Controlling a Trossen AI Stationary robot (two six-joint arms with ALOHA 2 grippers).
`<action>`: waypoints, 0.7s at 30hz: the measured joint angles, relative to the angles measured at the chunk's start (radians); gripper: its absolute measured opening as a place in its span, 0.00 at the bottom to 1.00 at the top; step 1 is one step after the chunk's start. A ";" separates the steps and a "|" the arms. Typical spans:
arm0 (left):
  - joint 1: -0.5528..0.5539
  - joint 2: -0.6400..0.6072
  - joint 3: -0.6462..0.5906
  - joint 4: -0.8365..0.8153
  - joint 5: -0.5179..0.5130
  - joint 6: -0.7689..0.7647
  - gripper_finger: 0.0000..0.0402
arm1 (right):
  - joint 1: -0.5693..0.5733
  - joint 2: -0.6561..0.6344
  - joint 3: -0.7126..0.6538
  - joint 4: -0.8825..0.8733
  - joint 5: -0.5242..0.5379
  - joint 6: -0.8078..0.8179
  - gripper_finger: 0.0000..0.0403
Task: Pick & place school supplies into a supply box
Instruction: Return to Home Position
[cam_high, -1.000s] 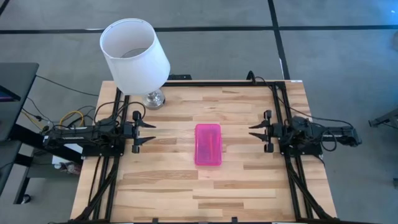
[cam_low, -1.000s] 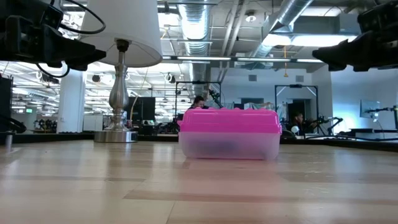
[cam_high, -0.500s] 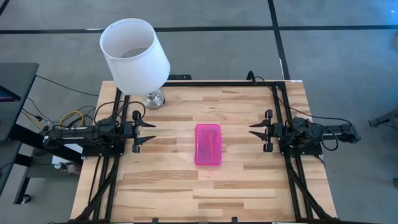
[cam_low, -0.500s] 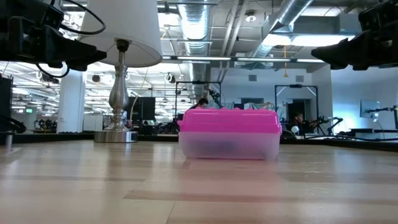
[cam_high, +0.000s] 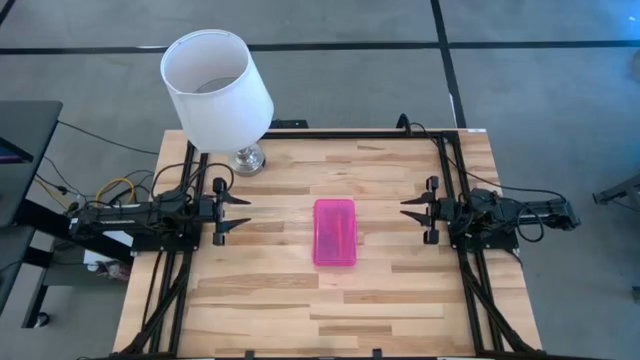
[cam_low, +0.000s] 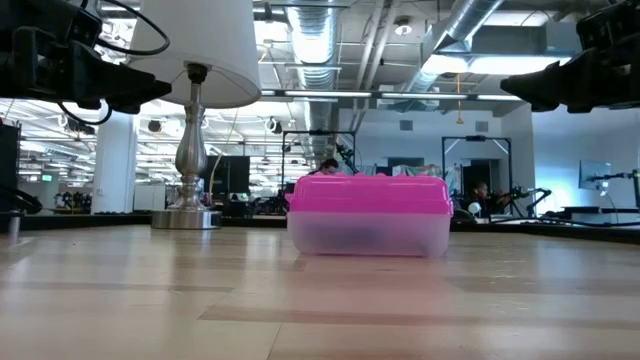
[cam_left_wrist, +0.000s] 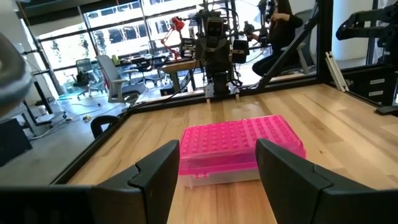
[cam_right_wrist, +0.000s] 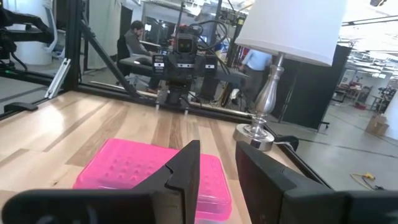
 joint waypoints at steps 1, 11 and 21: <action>0.000 0.000 0.000 0.000 0.000 -0.003 0.52 | 0.000 0.000 0.000 0.000 0.000 0.000 0.25; 0.000 0.000 0.000 0.000 -0.001 -0.001 0.52 | 0.000 0.000 0.000 0.000 0.000 0.000 0.25; 0.000 0.000 0.000 0.000 -0.003 0.005 0.52 | 0.000 0.000 0.000 0.000 -0.001 0.000 0.25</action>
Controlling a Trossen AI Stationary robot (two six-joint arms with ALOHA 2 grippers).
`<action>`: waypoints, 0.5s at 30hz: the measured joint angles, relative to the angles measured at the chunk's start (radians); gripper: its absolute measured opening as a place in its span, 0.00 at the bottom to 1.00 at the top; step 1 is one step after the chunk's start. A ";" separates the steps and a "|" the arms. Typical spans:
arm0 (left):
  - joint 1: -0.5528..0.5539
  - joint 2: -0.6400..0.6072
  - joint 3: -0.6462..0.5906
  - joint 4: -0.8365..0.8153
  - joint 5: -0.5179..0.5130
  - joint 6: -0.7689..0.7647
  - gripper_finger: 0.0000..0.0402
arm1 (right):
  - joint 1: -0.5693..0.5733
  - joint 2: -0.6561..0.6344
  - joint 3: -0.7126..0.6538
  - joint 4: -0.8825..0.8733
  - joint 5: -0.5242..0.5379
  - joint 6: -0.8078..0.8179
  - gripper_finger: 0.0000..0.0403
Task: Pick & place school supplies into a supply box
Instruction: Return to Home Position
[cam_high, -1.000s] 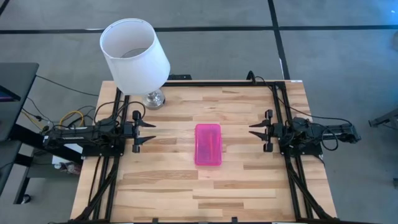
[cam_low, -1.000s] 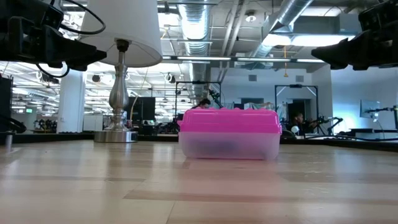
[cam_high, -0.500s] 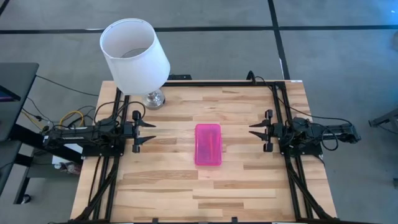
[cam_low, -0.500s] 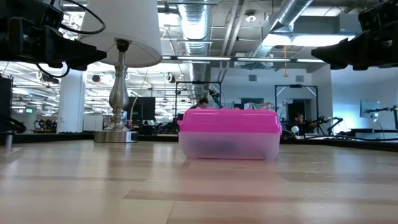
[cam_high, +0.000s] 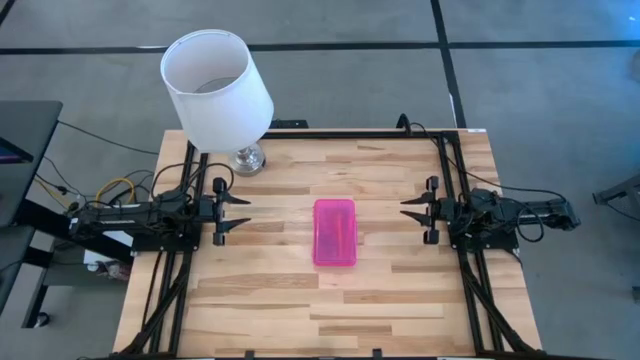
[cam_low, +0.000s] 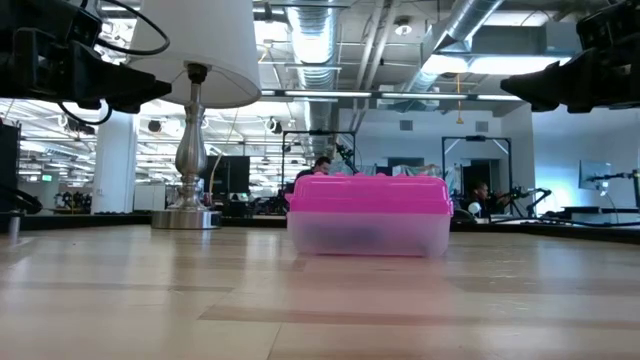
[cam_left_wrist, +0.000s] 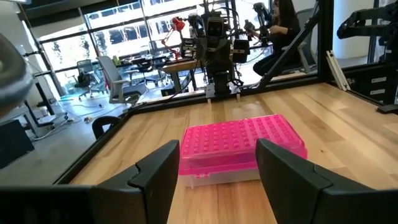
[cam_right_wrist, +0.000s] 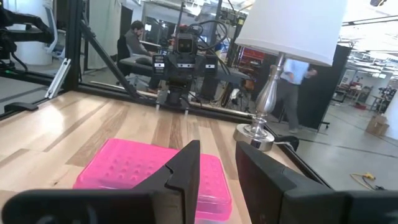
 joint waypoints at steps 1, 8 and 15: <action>0.000 0.000 0.000 0.000 0.000 0.003 0.52 | 0.000 0.000 0.000 0.000 0.000 0.000 0.25; 0.000 0.000 0.000 0.000 0.000 -0.002 0.52 | 0.000 0.000 0.000 0.000 0.000 0.000 0.25; 0.000 0.000 0.000 0.000 0.000 -0.003 0.52 | 0.000 0.000 0.000 0.000 0.000 0.000 0.25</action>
